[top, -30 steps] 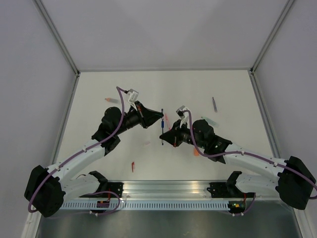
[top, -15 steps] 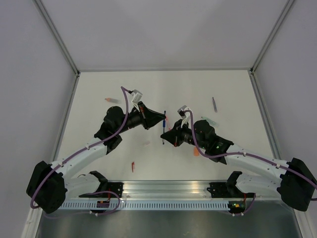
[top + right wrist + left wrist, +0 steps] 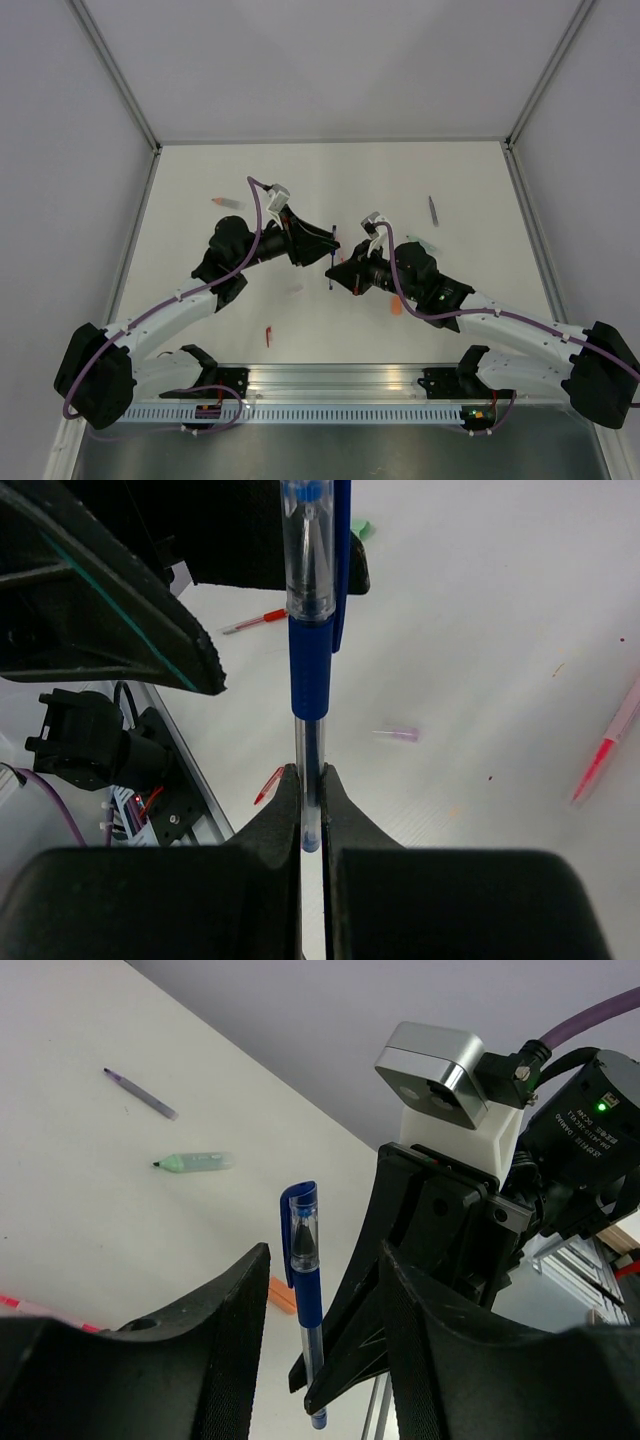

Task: Insert the pens into the pen caps
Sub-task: Insert the pen cap onto the pen, then press the pen cap at the center of the board.

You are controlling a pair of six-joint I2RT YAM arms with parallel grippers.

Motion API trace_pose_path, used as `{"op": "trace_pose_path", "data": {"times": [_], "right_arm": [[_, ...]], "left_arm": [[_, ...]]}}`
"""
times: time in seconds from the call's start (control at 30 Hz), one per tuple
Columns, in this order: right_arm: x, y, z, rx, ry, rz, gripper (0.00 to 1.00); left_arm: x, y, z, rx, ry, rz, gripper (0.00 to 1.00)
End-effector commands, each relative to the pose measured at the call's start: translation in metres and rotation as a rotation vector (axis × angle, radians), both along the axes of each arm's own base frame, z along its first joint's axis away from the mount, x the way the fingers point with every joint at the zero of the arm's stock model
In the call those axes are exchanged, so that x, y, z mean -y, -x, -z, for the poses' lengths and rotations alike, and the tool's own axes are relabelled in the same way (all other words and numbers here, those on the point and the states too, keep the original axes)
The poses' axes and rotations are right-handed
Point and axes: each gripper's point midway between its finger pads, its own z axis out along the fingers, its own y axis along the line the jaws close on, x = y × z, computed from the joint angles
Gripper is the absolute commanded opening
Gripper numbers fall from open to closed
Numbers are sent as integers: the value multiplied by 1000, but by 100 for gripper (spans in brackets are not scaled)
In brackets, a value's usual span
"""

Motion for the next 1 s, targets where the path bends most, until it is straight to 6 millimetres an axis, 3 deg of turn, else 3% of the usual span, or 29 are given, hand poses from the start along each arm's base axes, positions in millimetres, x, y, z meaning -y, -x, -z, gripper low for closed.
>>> {"op": "trace_pose_path", "data": {"times": [0.0, 0.23, 0.47, 0.57, 0.67, 0.7, 0.8, 0.97], "right_arm": [[-5, -2, -26, 57, -54, -19, 0], [-12, 6, -26, 45, -70, -74, 0], [-16, 8, -23, 38, -67, -95, 0], [-18, 10, -23, 30, -71, -108, 0], [-18, 11, -24, 32, -74, -113, 0], [-18, 10, -23, 31, -72, -108, 0], [-14, 6, -24, 36, -70, -75, 0], [0, 1, -39, 81, -96, -6, 0]], "left_arm": [[1, 2, -12, 52, 18, 11, 53], [1, -13, -24, 50, -14, -45, 60], [0, -17, -36, 66, -20, -67, 57], [1, -15, -34, 65, -27, -55, 50], [2, -12, -27, 54, -38, -32, 35], [3, -11, -24, 48, -42, -24, 23], [3, -5, -16, 24, -49, 2, 4], [3, 8, -9, -12, -32, 48, 2]]}}
